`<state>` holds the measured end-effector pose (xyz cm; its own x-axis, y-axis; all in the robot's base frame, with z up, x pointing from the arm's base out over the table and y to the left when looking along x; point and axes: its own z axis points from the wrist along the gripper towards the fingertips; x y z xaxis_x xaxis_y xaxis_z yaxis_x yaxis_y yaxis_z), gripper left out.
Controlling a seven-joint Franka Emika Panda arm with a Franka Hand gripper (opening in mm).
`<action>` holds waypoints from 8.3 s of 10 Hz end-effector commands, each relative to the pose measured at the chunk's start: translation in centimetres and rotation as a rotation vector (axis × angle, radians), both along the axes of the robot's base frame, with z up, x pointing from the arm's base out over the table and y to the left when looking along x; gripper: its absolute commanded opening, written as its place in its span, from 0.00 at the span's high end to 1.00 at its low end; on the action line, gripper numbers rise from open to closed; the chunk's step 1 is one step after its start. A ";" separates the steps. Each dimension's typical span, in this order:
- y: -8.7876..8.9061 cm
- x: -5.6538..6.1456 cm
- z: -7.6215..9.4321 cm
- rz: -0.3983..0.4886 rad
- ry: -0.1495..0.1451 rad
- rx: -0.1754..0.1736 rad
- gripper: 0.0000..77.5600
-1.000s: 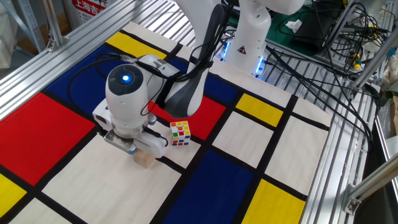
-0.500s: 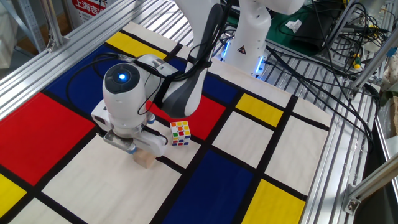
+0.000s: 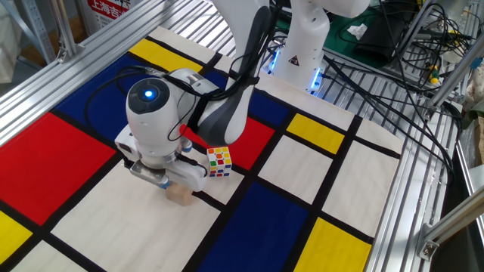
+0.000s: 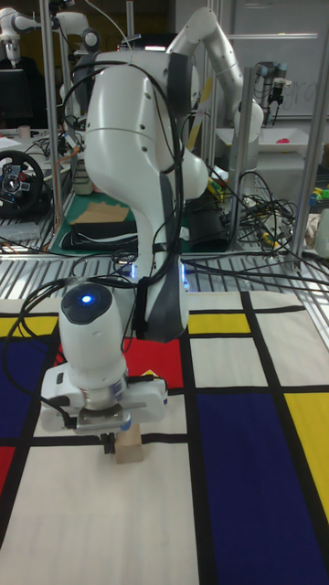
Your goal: Use the gripper to push the small block from left to right
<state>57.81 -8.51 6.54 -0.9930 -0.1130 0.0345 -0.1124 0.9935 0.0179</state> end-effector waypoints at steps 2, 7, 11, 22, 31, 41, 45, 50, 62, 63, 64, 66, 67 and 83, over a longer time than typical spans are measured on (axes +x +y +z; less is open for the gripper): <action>3.2 -0.7 0.7 -0.001 0.014 -0.010 1.00; 7.5 -1.8 1.7 0.002 0.065 -0.050 1.00; 9.8 -2.6 0.9 -0.005 0.062 -0.052 1.00; 14.4 -4.1 0.2 -0.025 0.088 -0.051 1.00; 17.2 -4.6 -0.4 -0.093 0.076 0.068 1.00; 17.6 -3.9 2.5 -0.224 -0.026 0.096 1.00; 17.1 -2.3 3.4 -0.198 -0.072 0.036 1.00; 17.1 -2.3 3.4 -0.076 -0.045 -0.212 1.00; 18.5 -2.8 2.2 -0.233 -0.087 -0.009 1.00; 18.5 -2.8 2.3 -0.235 -0.087 -0.006 1.00; 18.9 -3.1 2.5 -0.255 -0.097 0.006 1.00; 19.1 -3.4 2.7 -0.274 -0.107 0.025 1.00; 19.2 -3.4 2.8 -0.276 -0.108 0.027 1.00; 8.5 -3.1 13.1 -0.095 -0.022 -0.034 1.00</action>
<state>55.51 3.78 16.69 -0.9995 0.0293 -0.0070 0.0294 0.9994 -0.0190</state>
